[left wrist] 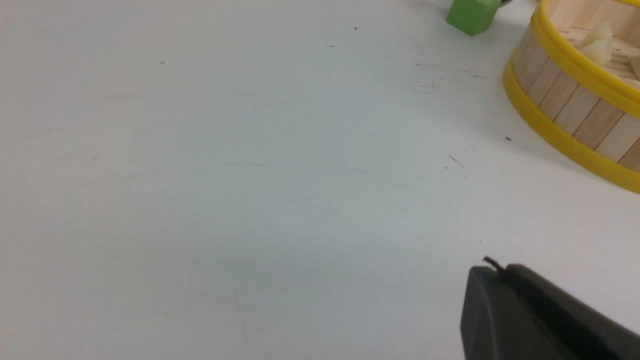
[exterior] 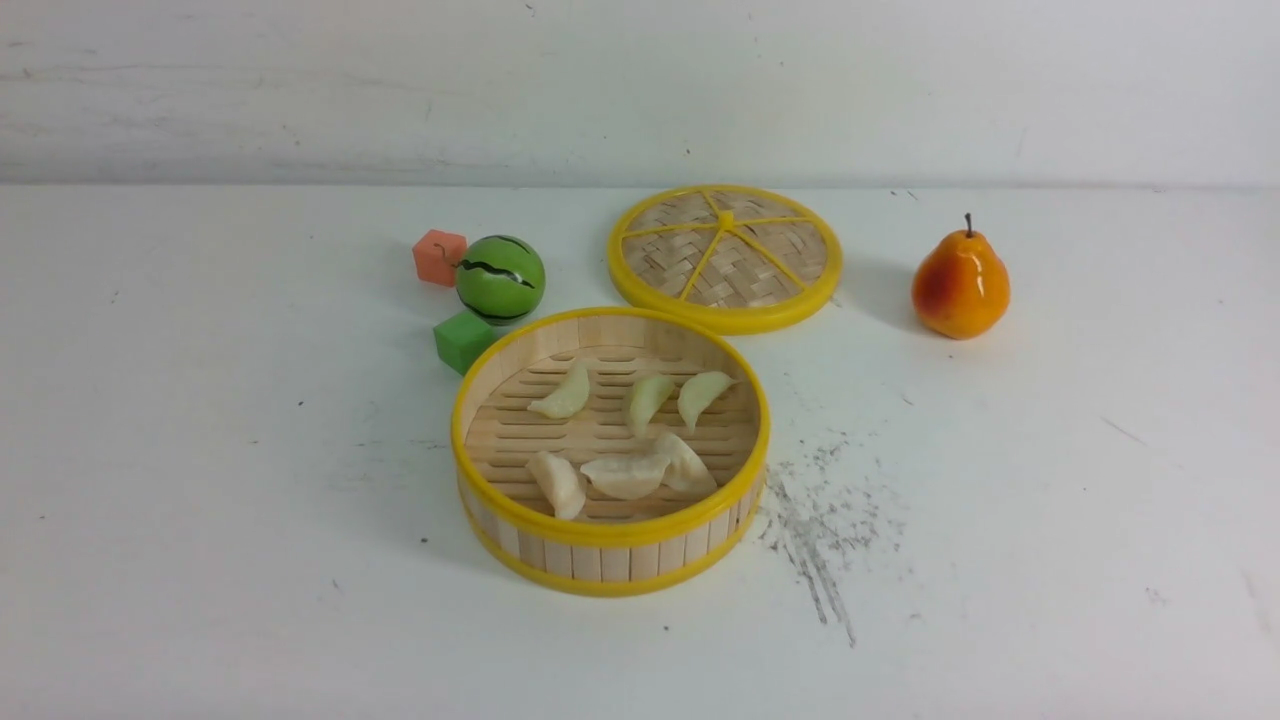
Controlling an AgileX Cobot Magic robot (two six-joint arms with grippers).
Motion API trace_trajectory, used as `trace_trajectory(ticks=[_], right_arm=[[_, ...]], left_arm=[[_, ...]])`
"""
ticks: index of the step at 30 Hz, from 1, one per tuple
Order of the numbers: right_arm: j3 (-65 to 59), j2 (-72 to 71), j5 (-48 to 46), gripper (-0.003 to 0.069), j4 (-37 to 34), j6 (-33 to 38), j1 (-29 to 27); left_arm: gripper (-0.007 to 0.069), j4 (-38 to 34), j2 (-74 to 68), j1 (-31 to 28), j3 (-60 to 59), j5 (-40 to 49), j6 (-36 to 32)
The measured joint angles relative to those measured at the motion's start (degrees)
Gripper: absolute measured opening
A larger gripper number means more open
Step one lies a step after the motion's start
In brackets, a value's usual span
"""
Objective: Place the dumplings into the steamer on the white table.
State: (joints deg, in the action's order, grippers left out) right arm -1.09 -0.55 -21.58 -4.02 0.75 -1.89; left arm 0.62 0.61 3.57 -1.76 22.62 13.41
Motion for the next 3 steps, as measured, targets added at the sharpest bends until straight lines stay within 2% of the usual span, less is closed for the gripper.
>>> trace_trajectory(ticks=[3], right_arm=[[0.0,0.0,0.0,0.0138,0.0,0.0,0.0]], left_arm=[[-0.0001,0.0,0.0,0.0,0.0,0.0,0.0]])
